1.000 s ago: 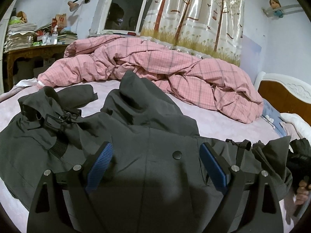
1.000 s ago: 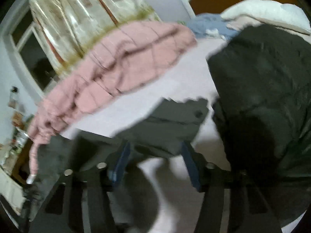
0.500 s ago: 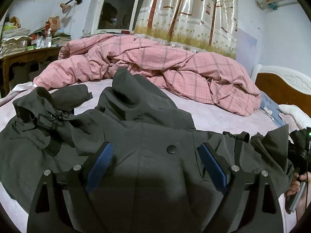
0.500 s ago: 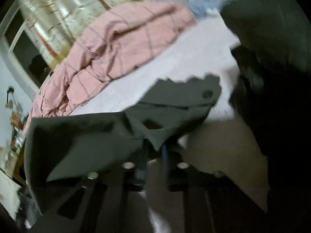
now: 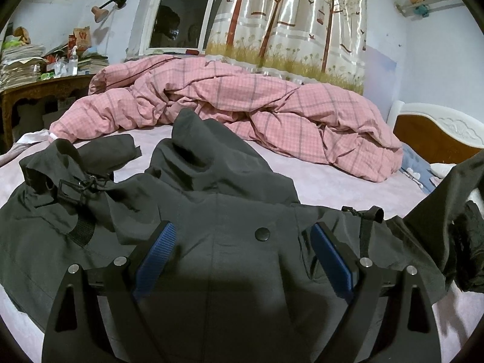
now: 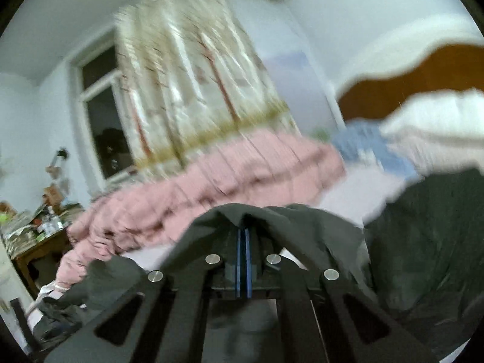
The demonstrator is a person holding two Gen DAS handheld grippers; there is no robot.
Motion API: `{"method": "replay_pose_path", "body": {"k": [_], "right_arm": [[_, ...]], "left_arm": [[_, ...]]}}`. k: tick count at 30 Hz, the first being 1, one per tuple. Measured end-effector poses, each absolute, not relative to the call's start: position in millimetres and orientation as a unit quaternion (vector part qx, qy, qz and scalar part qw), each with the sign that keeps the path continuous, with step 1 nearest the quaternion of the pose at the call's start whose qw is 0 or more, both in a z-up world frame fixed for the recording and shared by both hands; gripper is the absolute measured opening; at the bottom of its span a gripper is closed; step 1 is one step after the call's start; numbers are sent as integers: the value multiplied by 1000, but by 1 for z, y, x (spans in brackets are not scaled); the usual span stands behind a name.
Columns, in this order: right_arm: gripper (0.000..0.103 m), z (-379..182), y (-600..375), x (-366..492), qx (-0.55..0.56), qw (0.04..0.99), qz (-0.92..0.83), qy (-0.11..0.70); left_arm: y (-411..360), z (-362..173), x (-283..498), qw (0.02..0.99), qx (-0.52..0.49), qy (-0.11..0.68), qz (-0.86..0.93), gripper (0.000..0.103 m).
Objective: Fold large clothes
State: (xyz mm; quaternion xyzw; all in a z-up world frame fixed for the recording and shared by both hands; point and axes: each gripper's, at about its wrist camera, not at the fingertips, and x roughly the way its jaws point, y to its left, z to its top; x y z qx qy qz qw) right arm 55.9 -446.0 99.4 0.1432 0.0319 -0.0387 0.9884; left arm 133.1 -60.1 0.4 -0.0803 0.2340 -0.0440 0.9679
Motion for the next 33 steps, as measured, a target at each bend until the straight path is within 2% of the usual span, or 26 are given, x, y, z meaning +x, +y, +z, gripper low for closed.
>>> {"method": "replay_pose_path", "body": {"k": [4,8,14,16,19,21,24,26,29,33], "right_arm": [[2,122,-398,21,89,996,4,-8],[2,113,-352,33,58,997,43,36],[2,33,-307,105,43,976,62,206],[8,8,-307,121,64,955,100,272],[10,-1,-310,123,79,924,175,330],[13,5,-309,108,74,914,224,331],[41,32,-321,76,81,936,225,257],[41,51,-336,59,87,957,190,202],[42,64,-360,51,72,976,107,173],[43,39,-396,69,56,972,-18,228]], "left_arm": [[-60,1,132,968,-81,234,-45,90],[-59,2,131,968,-83,232,-45,90],[-53,6,131,967,-100,230,-49,90],[-52,7,130,967,-104,228,-49,90],[-51,10,129,967,-111,225,-50,90],[-47,12,126,967,-121,219,-45,90],[-42,17,120,968,-139,204,-40,90],[-42,21,116,970,-137,195,-46,90],[-49,24,109,972,-127,186,-63,90],[-75,24,98,975,-81,179,-102,90]]}}
